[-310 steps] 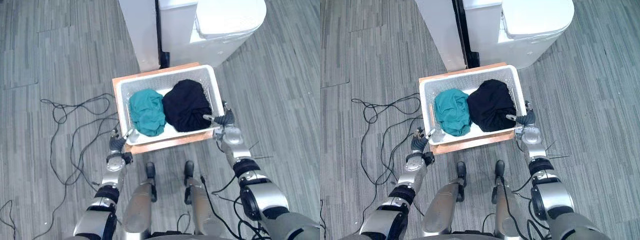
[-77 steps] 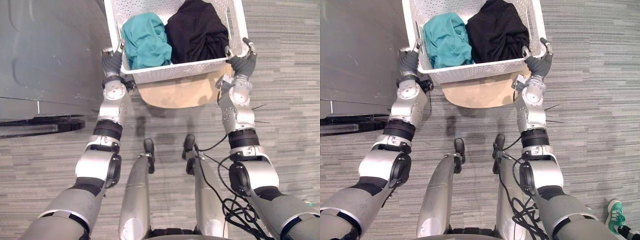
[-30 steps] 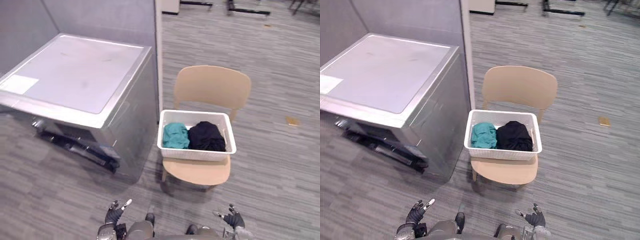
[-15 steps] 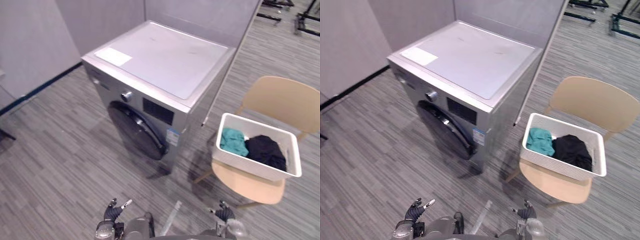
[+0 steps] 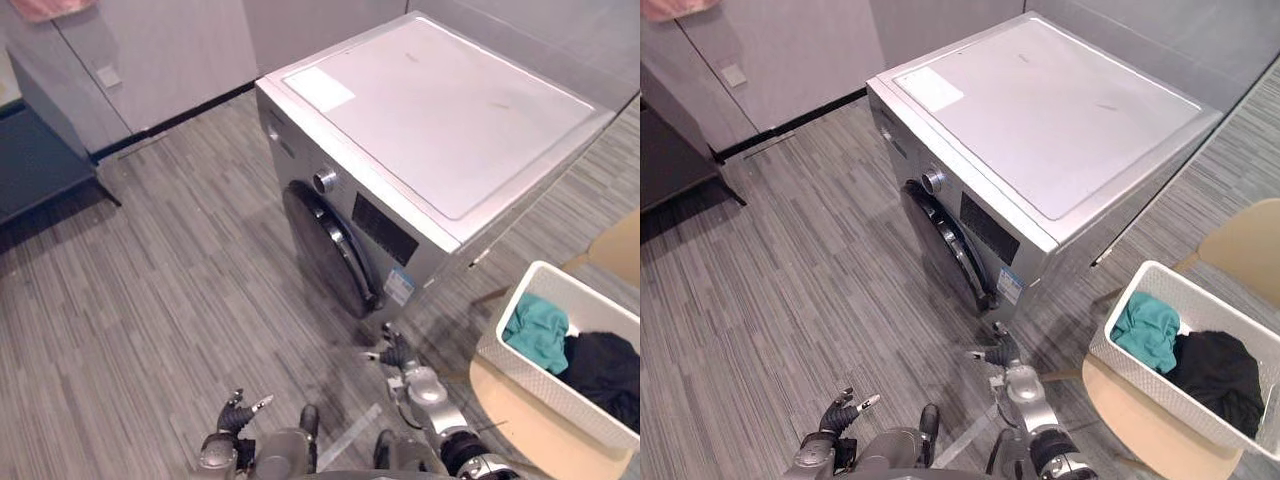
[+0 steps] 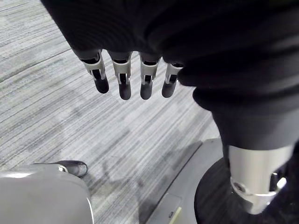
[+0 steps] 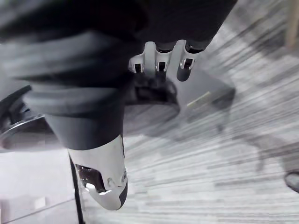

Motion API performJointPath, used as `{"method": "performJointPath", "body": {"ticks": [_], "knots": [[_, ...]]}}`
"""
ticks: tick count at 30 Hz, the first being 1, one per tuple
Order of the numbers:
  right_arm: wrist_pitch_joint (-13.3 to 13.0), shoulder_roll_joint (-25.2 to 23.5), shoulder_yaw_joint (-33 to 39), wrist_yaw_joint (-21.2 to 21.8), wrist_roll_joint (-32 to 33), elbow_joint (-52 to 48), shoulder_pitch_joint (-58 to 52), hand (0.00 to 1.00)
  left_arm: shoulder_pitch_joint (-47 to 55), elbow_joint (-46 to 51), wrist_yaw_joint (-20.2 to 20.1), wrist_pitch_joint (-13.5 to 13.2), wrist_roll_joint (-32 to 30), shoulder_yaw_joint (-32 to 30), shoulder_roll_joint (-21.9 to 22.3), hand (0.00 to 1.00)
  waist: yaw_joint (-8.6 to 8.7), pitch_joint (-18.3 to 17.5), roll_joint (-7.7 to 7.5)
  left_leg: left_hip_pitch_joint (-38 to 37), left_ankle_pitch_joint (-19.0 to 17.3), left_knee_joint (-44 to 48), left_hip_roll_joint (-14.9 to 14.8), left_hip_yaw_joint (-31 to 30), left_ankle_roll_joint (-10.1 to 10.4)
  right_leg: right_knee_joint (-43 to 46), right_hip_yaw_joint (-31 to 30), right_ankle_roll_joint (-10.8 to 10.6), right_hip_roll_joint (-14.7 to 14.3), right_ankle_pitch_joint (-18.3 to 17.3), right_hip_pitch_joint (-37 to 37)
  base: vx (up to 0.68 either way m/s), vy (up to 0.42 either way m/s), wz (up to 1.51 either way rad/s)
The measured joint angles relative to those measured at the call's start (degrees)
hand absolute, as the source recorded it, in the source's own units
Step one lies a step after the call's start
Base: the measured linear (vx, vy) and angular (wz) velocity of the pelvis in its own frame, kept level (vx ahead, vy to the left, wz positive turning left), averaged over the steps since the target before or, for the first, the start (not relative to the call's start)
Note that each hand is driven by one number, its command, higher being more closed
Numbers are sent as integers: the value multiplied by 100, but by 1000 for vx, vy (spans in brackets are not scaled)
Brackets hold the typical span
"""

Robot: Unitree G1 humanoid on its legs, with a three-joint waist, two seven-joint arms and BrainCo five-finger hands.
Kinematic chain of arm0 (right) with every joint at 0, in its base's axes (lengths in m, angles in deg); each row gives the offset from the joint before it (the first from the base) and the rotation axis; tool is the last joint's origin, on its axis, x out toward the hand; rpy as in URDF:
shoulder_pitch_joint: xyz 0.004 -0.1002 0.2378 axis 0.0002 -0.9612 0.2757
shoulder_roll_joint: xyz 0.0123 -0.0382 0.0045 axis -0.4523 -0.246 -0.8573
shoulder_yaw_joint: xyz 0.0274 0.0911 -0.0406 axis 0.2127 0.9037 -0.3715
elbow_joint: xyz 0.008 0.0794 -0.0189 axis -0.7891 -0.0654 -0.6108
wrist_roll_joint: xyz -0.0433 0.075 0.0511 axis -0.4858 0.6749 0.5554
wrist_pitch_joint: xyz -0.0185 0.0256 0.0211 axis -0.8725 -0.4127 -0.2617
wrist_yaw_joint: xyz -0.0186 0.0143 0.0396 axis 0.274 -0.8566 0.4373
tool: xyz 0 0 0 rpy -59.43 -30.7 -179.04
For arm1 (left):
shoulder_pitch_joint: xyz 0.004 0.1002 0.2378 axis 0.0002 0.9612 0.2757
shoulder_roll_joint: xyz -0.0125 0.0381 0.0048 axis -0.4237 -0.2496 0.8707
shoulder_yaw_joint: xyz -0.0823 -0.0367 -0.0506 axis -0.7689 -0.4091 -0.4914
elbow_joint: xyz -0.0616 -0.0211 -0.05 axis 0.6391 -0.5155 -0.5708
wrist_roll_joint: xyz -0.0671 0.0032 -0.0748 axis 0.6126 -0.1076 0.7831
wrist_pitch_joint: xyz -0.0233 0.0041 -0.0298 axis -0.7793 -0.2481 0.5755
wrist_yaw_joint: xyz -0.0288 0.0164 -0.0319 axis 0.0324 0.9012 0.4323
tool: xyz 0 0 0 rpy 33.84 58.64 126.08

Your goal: Pick up the laundry basket with both hands and put the clothes into the washing machine.

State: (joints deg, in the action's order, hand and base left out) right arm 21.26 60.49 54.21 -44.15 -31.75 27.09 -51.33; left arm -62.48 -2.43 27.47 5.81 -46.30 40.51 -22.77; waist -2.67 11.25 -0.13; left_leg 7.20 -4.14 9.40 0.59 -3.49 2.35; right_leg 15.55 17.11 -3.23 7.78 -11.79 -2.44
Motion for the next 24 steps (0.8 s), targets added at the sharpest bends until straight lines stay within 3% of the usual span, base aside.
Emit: {"method": "performJointPath", "body": {"ticks": [4,6,10,12,17,22,24], "knots": [[-119,21,137,-342,-109,-104,768,0,-92,73,13,-74,1,212,64,0,-4,186,81,32,186,-130,4,-35,38,-139,30,-38,-16,185,17,58,-16,14],[-156,74,453,-553,-119,-101,1290,0,-130,181,24,-123,13,233,152,0,-34,379,204,138,263,-136,14,-48,48,-169,29,-32,-16,276,-34,-9,28,20],[-160,462,584,-792,-18,145,2422,0,-354,331,131,-181,122,328,141,0,-269,797,471,611,319,2,38,-119,31,-145,129,-14,-6,287,-387,-85,25,17],[-165,575,676,-888,12,304,2812,0,-414,435,145,-217,237,329,135,0,-313,970,536,774,434,9,62,-136,133,-102,178,-4,24,293,-523,-130,12,24],[-152,960,677,-924,350,798,3902,0,-502,563,234,-268,488,374,135,0,-474,1202,781,1193,725,-179,100,-385,-56,140,321,90,45,230,-1009,-187,9,23],[-136,878,359,-934,646,867,4316,0,-772,571,256,-348,686,610,109,0,-741,1267,880,1314,1015,-554,158,-661,39,545,518,133,160,103,-1344,-147,-12,26],[-128,747,390,-1179,786,866,4347,0,-827,697,295,-369,725,663,108,0,-780,1270,874,1375,1052,-569,182,-796,93,686,677,143,212,16,-1378,-96,-49,48]]}}
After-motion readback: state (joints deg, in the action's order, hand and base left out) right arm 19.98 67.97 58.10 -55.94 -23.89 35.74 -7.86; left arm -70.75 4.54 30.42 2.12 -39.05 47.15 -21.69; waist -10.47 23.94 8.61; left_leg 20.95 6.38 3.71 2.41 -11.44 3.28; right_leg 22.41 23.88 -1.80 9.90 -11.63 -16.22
